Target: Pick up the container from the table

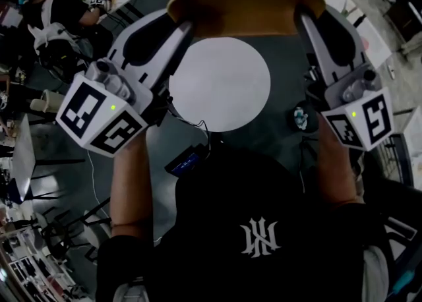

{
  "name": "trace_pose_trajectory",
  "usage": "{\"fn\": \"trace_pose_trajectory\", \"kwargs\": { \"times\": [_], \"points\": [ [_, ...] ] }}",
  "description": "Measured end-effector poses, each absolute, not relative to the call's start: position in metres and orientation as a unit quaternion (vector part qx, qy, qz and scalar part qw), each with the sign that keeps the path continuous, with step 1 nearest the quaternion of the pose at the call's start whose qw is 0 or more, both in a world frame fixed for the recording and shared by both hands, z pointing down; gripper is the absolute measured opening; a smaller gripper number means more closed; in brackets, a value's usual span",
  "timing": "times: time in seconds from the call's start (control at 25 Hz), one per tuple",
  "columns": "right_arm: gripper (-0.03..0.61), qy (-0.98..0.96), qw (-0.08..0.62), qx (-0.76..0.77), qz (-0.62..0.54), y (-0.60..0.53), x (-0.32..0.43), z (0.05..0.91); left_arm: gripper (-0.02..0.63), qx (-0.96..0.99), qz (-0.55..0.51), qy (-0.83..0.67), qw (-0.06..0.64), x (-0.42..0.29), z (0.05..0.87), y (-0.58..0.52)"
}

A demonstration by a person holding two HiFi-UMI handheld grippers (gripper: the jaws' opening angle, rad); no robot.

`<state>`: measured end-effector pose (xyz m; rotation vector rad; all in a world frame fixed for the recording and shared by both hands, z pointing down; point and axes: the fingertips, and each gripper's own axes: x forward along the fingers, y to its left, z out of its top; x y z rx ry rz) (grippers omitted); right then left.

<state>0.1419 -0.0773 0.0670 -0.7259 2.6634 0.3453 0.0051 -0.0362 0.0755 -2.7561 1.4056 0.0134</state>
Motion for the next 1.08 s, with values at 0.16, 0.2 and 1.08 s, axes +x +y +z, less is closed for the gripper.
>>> {"fn": "trace_pose_trajectory", "kwargs": {
  "times": [0.16, 0.2, 1.08],
  "points": [
    [0.089, 0.945, 0.174, -0.248, 0.123, -0.074, 0.137, 0.067, 0.072, -0.888, 0.007, 0.459, 0.022, 0.001, 0.076, -0.032],
    [0.089, 0.945, 0.174, -0.247, 0.123, -0.074, 0.136, 0.067, 0.072, -0.887, 0.007, 0.46, 0.021, 0.0, 0.077, -0.032],
    [0.091, 0.953, 0.162, -0.239, 0.095, -0.086, 0.128, 0.089, 0.072, -0.88, -0.006, 0.475, -0.012, -0.007, 0.096, -0.04]
  ]
}}
